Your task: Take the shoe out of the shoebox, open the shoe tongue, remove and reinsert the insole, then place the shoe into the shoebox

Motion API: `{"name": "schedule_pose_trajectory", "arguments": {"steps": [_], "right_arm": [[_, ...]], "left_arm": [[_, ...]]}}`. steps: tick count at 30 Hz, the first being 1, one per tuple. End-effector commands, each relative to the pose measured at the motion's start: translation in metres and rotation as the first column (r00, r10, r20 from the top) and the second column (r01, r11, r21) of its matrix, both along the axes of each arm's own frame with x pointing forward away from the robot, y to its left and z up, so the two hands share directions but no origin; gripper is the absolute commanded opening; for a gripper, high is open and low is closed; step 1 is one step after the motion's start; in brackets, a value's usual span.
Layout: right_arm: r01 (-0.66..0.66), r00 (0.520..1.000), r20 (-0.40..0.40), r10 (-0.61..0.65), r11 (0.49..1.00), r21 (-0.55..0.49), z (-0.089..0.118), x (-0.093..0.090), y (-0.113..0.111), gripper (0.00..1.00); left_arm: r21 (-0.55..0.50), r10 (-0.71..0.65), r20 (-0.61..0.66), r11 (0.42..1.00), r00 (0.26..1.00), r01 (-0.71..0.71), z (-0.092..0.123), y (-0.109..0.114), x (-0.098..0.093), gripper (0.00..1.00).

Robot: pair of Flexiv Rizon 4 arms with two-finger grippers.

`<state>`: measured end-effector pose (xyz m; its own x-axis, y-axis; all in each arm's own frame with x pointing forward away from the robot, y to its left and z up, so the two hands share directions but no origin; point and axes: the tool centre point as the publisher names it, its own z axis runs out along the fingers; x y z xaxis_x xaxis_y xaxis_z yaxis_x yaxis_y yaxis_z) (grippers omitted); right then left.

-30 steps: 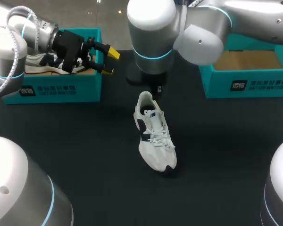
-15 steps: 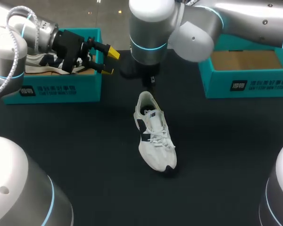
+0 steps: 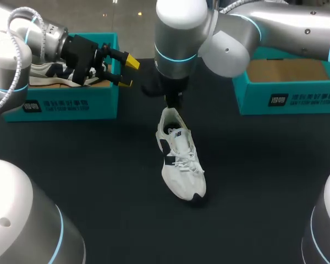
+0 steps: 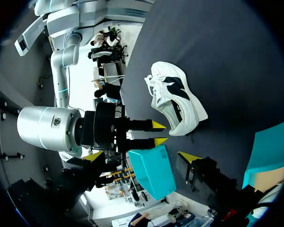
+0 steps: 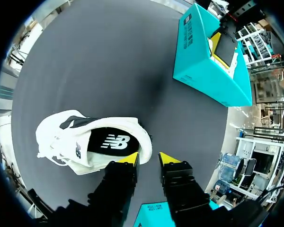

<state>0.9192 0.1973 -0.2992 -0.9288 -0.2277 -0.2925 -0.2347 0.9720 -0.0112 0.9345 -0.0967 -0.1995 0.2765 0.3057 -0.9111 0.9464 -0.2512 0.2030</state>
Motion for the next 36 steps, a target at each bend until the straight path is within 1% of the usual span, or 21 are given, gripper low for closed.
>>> {"name": "schedule_pose_trajectory", "arguments": {"steps": [1,3,4,7,9,11,16,18,19,23,25,29,36], "right_arm": [[-0.013,1.0,-0.02,0.012,1.0,-0.012,-0.002,0.0,0.003,0.85],[-0.016,0.999,-0.033,0.015,1.0,-0.025,-0.008,-0.001,0.003,0.89],[-0.015,0.999,-0.034,0.014,1.0,-0.026,-0.009,-0.001,0.003,0.87],[-0.042,0.998,-0.046,0.039,0.997,-0.071,-0.018,0.0,0.004,0.92],[-0.041,0.998,-0.043,0.038,0.997,-0.06,-0.021,0.002,0.005,0.95],[-0.049,0.998,-0.036,0.047,0.997,-0.067,-0.023,0.006,0.006,0.93],[-0.067,0.997,-0.04,0.064,0.994,-0.086,-0.031,0.015,0.005,0.92],[-0.074,0.997,-0.039,0.071,0.993,-0.088,-0.036,0.018,0.004,0.89],[-0.08,0.996,-0.042,0.076,0.992,-0.094,-0.039,0.02,0.004,0.91],[-0.087,0.995,-0.056,0.082,0.992,-0.093,-0.051,0.023,0.005,0.9],[-0.087,0.995,-0.059,0.082,0.992,-0.093,-0.054,0.025,0.005,0.87],[-0.082,0.995,-0.059,0.077,0.993,-0.09,-0.059,0.027,0.005,0.87],[-0.078,0.994,-0.085,0.071,0.994,-0.078,-0.077,0.029,0.006,0.81]], "left_arm": [[0.002,-0.001,0.001,1.0,1.0,0.001,0.0,0.0,0.0,1.0],[0.002,-0.001,0.001,1.0,1.0,0.001,0.0,0.0,0.0,1.0],[0.002,-0.001,0.001,1.0,1.0,0.001,0.0,0.0,0.0,1.0],[0.002,-0.001,0.001,1.0,1.0,0.001,0.0,0.0,0.0,1.0],[0.002,-0.001,0.001,1.0,1.0,0.001,0.0,0.0,0.0,1.0],[0.002,-0.001,0.001,1.0,1.0,0.001,0.0,0.0,0.0,1.0],[0.002,-0.001,0.001,1.0,1.0,0.001,0.0,0.0,0.0,1.0],[0.002,-0.001,0.001,1.0,1.0,0.001,0.0,0.0,0.0,1.0],[0.002,-0.001,0.001,1.0,1.0,0.001,0.0,0.0,0.0,1.0],[0.002,-0.001,0.001,1.0,1.0,0.001,0.0,0.0,0.0,1.0],[0.002,-0.001,0.001,1.0,1.0,0.001,0.0,0.0,0.0,1.0],[0.002,-0.001,0.001,1.0,1.0,0.001,0.0,0.0,0.0,1.0],[0.002,-0.001,0.001,1.0,1.0,0.001,0.0,0.0,0.0,1.0]]}}
